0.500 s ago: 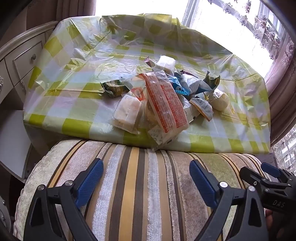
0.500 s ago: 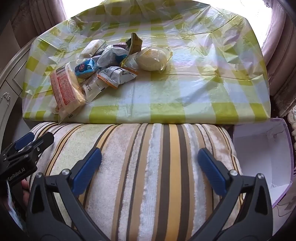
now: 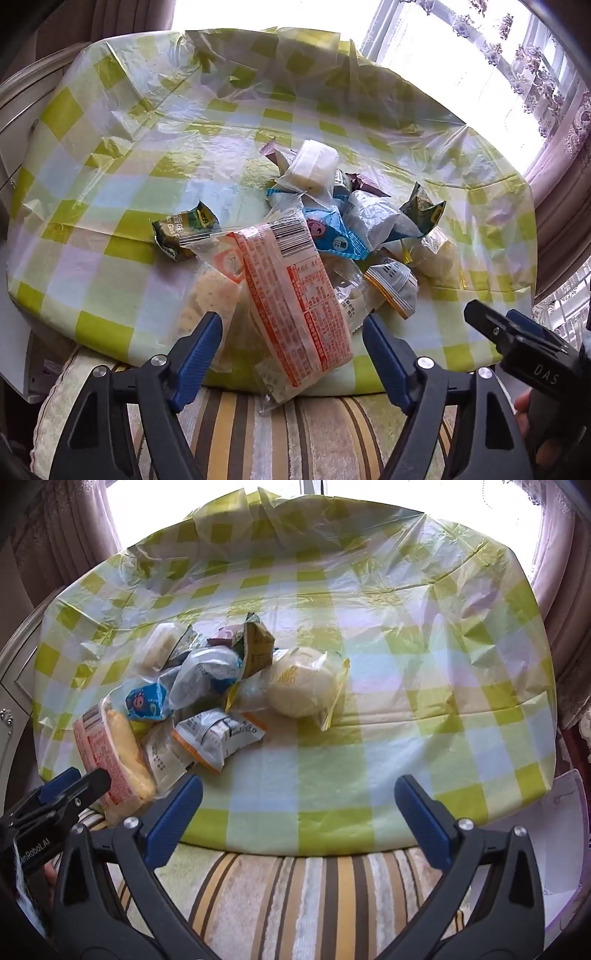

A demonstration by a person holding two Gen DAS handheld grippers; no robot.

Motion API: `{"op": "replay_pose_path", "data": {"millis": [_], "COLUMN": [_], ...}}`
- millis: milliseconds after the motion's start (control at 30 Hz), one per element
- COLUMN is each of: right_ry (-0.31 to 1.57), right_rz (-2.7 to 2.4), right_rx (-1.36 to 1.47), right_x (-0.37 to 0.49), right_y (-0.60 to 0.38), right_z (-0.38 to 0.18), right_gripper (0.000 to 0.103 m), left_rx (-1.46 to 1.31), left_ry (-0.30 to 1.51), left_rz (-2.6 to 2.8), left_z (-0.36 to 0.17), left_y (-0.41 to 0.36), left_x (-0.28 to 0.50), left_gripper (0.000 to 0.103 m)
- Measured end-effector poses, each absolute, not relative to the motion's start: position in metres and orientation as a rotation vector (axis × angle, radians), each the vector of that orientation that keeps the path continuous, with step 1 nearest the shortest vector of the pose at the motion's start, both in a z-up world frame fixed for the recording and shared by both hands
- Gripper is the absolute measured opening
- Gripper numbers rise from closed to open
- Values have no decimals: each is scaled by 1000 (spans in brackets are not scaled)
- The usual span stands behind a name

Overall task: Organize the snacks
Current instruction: 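Reach the right gripper toward the round cream bun in clear bag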

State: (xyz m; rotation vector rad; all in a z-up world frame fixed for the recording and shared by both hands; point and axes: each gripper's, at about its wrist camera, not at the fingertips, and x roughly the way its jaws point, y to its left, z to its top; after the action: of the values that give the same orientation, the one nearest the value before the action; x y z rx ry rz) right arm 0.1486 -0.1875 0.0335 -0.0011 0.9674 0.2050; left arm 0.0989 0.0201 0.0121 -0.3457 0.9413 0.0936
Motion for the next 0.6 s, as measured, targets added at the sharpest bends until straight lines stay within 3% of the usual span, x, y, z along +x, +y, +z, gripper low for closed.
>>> {"op": "replay_pose_path", "data": {"millis": [300,600], "right_ry": [980,991], "right_rz": [90,52], "right_rx": [41,8], "right_x": [207,234], "right_y": [-191,-179], "right_z": [17,3], "right_gripper": [103,103], "left_rx": [-337,-331], "left_ry": [955,913], "left_rz": [147,158], "left_z": [1,0], "left_y": [15,15], "left_x": [115,109], "left_gripper": [58,53]}}
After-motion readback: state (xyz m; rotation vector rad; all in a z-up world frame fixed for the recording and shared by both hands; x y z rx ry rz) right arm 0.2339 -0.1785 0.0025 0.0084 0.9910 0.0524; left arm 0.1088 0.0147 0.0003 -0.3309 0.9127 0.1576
